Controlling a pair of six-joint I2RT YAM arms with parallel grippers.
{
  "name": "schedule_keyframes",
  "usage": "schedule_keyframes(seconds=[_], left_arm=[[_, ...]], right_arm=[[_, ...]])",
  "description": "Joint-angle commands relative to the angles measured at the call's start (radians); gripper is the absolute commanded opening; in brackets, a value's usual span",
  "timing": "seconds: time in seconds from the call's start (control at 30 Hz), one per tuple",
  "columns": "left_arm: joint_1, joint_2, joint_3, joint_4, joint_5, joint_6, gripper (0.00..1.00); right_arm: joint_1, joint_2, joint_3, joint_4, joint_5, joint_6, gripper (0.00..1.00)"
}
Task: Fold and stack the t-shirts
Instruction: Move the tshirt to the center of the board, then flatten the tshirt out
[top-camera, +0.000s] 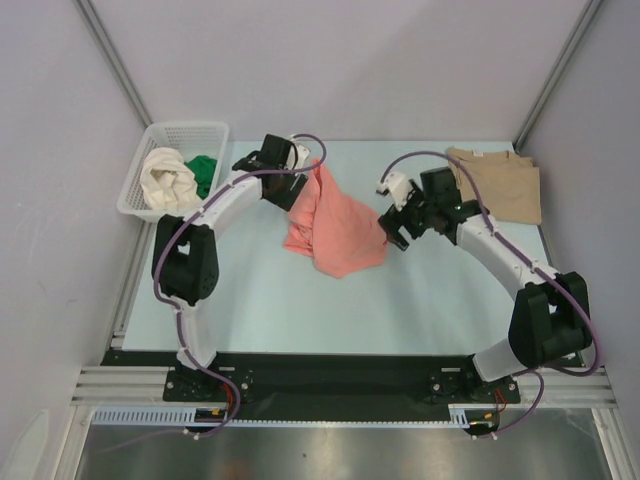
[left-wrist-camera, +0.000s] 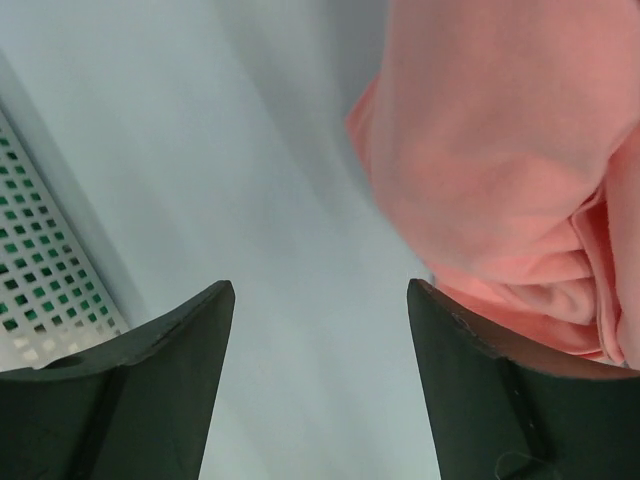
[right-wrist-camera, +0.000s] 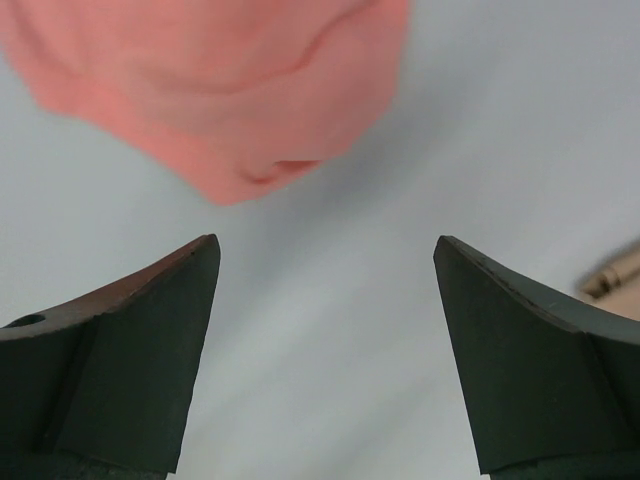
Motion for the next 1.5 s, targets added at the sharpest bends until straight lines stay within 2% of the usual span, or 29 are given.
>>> schedule_keyframes(seconds=[0.0, 0.17, 0.4, 0.83, 1.03, 1.13, 1.23, 1.27, 1.3, 1.33, 1.37, 1.47], left_arm=[[0.001, -0.137, -0.023, 0.029, 0.027, -0.058, 0.76], [0.007, -0.206, -0.145, 0.032, 0.063, -0.073, 0.75], [0.028, -0.257, -0.204, 0.033, 0.133, -0.122, 0.72], [0.053, -0.328, -0.270, 0.058, 0.095, -0.121, 0.72], [0.085, -0.344, -0.259, 0.053, 0.086, -0.119, 0.72], [0.091, -0.346, -0.254, 0.053, 0.081, -0.119, 0.72], [0.091, -0.341, -0.244, 0.050, 0.081, -0.119, 0.72], [0.091, -0.340, -0.241, 0.050, 0.081, -0.118, 0.72], [0.091, -0.335, -0.236, 0.050, 0.081, -0.118, 0.72], [0.091, -0.334, -0.234, 0.050, 0.080, -0.118, 0.72], [0.091, -0.334, -0.233, 0.050, 0.077, -0.115, 0.72], [0.091, -0.329, -0.237, 0.056, 0.064, -0.103, 0.72]], right_arm=[[0.099, -0.058, -0.072, 0.002, -0.105, -0.185, 0.91], [0.258, -0.012, -0.176, 0.138, -0.103, -0.246, 0.86], [0.320, 0.136, -0.115, 0.275, -0.139, -0.165, 0.84], [0.400, 0.322, 0.043, 0.241, -0.202, -0.179, 0.78], [0.411, 0.416, 0.093, 0.169, -0.189, -0.170, 0.70], [0.414, 0.451, 0.107, 0.168, -0.165, -0.170, 0.62], [0.414, 0.468, 0.132, 0.149, -0.143, -0.170, 0.44], [0.414, 0.471, 0.142, 0.142, -0.139, -0.173, 0.30], [0.409, 0.468, 0.147, 0.134, -0.134, -0.176, 0.23], [0.407, 0.463, 0.149, 0.122, -0.119, -0.180, 0.09], [0.404, 0.439, 0.150, 0.119, -0.110, -0.180, 0.02], [0.383, 0.340, 0.146, 0.106, -0.079, -0.194, 0.00]])
